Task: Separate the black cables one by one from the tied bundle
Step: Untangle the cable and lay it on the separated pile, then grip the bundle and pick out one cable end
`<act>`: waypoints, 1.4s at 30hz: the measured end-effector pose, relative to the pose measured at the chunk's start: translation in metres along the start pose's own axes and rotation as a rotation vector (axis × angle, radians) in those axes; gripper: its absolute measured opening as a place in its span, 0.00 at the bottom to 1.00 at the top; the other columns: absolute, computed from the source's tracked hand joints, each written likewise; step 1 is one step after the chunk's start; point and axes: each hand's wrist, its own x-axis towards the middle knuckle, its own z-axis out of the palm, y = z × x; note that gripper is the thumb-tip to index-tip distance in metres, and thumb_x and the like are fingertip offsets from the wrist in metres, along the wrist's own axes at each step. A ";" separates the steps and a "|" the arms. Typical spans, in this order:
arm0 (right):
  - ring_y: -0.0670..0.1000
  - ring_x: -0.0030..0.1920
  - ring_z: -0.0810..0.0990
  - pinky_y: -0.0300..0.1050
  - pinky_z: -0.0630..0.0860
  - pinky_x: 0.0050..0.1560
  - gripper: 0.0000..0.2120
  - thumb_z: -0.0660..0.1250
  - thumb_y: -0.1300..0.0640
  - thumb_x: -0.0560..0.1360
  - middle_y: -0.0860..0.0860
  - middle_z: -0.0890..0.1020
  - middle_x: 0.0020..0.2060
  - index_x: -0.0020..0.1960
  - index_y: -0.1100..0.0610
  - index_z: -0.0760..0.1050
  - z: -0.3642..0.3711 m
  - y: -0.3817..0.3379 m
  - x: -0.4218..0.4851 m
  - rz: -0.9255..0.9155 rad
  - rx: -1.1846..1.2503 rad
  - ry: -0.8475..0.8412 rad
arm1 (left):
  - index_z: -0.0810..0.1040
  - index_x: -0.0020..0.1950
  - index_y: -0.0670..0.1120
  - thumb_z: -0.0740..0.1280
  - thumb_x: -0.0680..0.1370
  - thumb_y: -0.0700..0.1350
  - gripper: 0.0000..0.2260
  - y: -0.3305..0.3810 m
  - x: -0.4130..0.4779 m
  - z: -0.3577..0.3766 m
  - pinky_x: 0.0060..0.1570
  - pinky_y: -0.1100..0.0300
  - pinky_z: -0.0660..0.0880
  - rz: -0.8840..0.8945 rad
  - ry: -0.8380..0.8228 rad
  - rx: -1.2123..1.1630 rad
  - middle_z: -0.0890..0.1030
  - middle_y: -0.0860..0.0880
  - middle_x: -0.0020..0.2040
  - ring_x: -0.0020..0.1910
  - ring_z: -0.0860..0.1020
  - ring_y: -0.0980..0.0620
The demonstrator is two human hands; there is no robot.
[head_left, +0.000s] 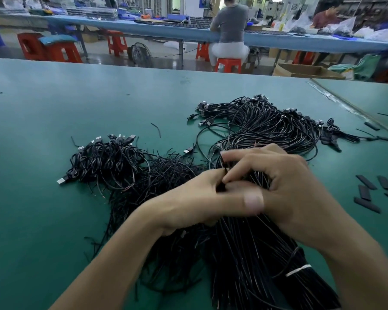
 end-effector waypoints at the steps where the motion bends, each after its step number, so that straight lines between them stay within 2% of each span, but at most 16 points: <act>1: 0.40 0.60 0.73 0.35 0.68 0.60 0.06 0.76 0.54 0.70 0.33 0.82 0.54 0.44 0.43 0.83 0.000 0.000 -0.001 -0.002 -0.019 -0.007 | 0.78 0.44 0.54 0.75 0.71 0.49 0.07 0.000 -0.001 -0.003 0.33 0.69 0.70 0.017 -0.052 0.047 0.77 0.60 0.33 0.32 0.74 0.64; 2: 0.41 0.57 0.73 0.37 0.69 0.58 0.07 0.76 0.55 0.70 0.32 0.82 0.52 0.44 0.42 0.83 0.002 0.001 -0.001 -0.010 -0.051 -0.006 | 0.76 0.46 0.52 0.77 0.71 0.39 0.13 -0.003 -0.002 -0.005 0.34 0.73 0.70 0.005 -0.076 0.101 0.78 0.62 0.34 0.33 0.75 0.66; 4: 0.44 0.53 0.75 0.40 0.71 0.55 0.08 0.77 0.56 0.71 0.32 0.82 0.49 0.43 0.43 0.84 0.004 -0.001 0.000 -0.040 -0.099 0.009 | 0.71 0.42 0.49 0.77 0.70 0.32 0.18 -0.007 -0.001 -0.008 0.30 0.74 0.66 -0.045 -0.044 0.205 0.72 0.63 0.30 0.28 0.69 0.66; 8: 0.48 0.50 0.76 0.44 0.73 0.52 0.04 0.73 0.55 0.72 0.36 0.83 0.45 0.43 0.46 0.85 0.009 -0.003 0.001 -0.130 -0.156 0.078 | 0.71 0.39 0.44 0.72 0.74 0.31 0.13 -0.006 0.002 -0.006 0.31 0.66 0.63 -0.022 0.077 0.274 0.64 0.57 0.31 0.30 0.63 0.59; 10: 0.48 0.49 0.76 0.48 0.76 0.48 0.05 0.70 0.54 0.72 0.37 0.83 0.45 0.43 0.48 0.85 0.012 -0.005 0.002 -0.153 -0.181 0.098 | 0.72 0.44 0.37 0.71 0.75 0.32 0.08 -0.006 0.003 -0.005 0.35 0.55 0.63 -0.011 0.134 0.299 0.65 0.45 0.35 0.35 0.65 0.53; 13: 0.51 0.46 0.78 0.51 0.77 0.46 0.06 0.70 0.56 0.73 0.40 0.84 0.45 0.44 0.51 0.86 0.015 -0.006 0.002 -0.190 -0.197 0.108 | 0.73 0.49 0.34 0.70 0.76 0.32 0.07 -0.004 0.004 -0.005 0.42 0.40 0.71 -0.007 0.163 0.308 0.73 0.33 0.41 0.41 0.69 0.49; 19: 0.53 0.43 0.80 0.52 0.78 0.43 0.06 0.70 0.59 0.72 0.44 0.85 0.42 0.42 0.52 0.85 0.018 -0.010 0.003 -0.223 -0.252 0.133 | 0.75 0.46 0.34 0.70 0.74 0.36 0.06 -0.006 0.008 -0.002 0.49 0.36 0.75 -0.009 0.294 0.369 0.76 0.31 0.44 0.41 0.72 0.49; 22: 0.53 0.42 0.80 0.52 0.77 0.42 0.05 0.70 0.60 0.72 0.45 0.84 0.41 0.42 0.53 0.85 0.018 -0.010 0.003 -0.233 -0.251 0.130 | 0.75 0.47 0.33 0.71 0.72 0.40 0.11 -0.007 0.007 0.000 0.48 0.36 0.75 -0.033 0.282 0.356 0.76 0.31 0.44 0.40 0.72 0.49; 26: 0.54 0.37 0.76 0.54 0.75 0.35 0.03 0.69 0.62 0.71 0.45 0.77 0.34 0.41 0.55 0.76 0.019 -0.011 0.003 -0.234 -0.237 0.152 | 0.75 0.48 0.34 0.71 0.75 0.35 0.07 -0.007 0.007 0.000 0.41 0.39 0.74 -0.029 0.245 0.313 0.75 0.32 0.41 0.39 0.71 0.49; 27: 0.53 0.36 0.74 0.54 0.74 0.34 0.04 0.69 0.61 0.71 0.44 0.76 0.33 0.41 0.54 0.74 0.019 -0.011 0.002 -0.228 -0.240 0.165 | 0.74 0.48 0.33 0.70 0.75 0.35 0.08 -0.008 0.007 0.000 0.38 0.42 0.72 -0.036 0.232 0.307 0.74 0.33 0.39 0.38 0.70 0.49; 29: 0.51 0.37 0.73 0.54 0.74 0.34 0.07 0.70 0.60 0.71 0.42 0.74 0.33 0.43 0.53 0.73 0.019 -0.011 0.002 -0.223 -0.246 0.179 | 0.73 0.48 0.33 0.69 0.76 0.34 0.06 -0.009 0.008 0.000 0.33 0.54 0.67 -0.036 0.219 0.290 0.72 0.37 0.35 0.35 0.70 0.52; 31: 0.50 0.40 0.73 0.54 0.74 0.36 0.09 0.71 0.61 0.72 0.42 0.75 0.35 0.46 0.52 0.72 0.021 -0.011 0.002 -0.222 -0.235 0.169 | 0.73 0.45 0.34 0.68 0.75 0.32 0.04 -0.007 0.007 0.000 0.29 0.65 0.65 -0.029 0.215 0.239 0.70 0.49 0.29 0.29 0.68 0.57; 32: 0.50 0.41 0.73 0.52 0.74 0.37 0.09 0.70 0.61 0.72 0.42 0.75 0.36 0.46 0.52 0.72 0.022 -0.011 0.002 -0.222 -0.228 0.166 | 0.73 0.44 0.35 0.68 0.75 0.32 0.04 -0.006 0.006 0.000 0.28 0.66 0.65 -0.034 0.213 0.209 0.69 0.51 0.29 0.27 0.67 0.57; 35: 0.46 0.43 0.72 0.46 0.73 0.40 0.09 0.68 0.60 0.75 0.40 0.73 0.38 0.49 0.50 0.69 0.026 -0.009 0.003 -0.196 -0.213 0.176 | 0.75 0.42 0.38 0.68 0.69 0.38 0.05 -0.004 0.004 -0.001 0.28 0.60 0.63 -0.059 0.232 0.104 0.69 0.46 0.32 0.30 0.66 0.51; 38: 0.44 0.42 0.72 0.43 0.71 0.42 0.11 0.67 0.62 0.76 0.41 0.74 0.39 0.50 0.50 0.67 0.029 -0.003 0.005 -0.127 -0.141 0.222 | 0.75 0.47 0.41 0.67 0.68 0.38 0.08 -0.001 0.005 0.001 0.30 0.60 0.63 -0.083 0.276 -0.051 0.70 0.46 0.35 0.30 0.67 0.56; 42: 0.46 0.40 0.77 0.34 0.70 0.40 0.14 0.68 0.63 0.77 0.44 0.78 0.39 0.51 0.46 0.66 0.030 0.001 0.005 0.012 0.054 0.345 | 0.74 0.42 0.47 0.63 0.71 0.37 0.05 0.003 0.009 0.003 0.28 0.62 0.66 -0.095 0.368 -0.389 0.71 0.49 0.35 0.29 0.69 0.55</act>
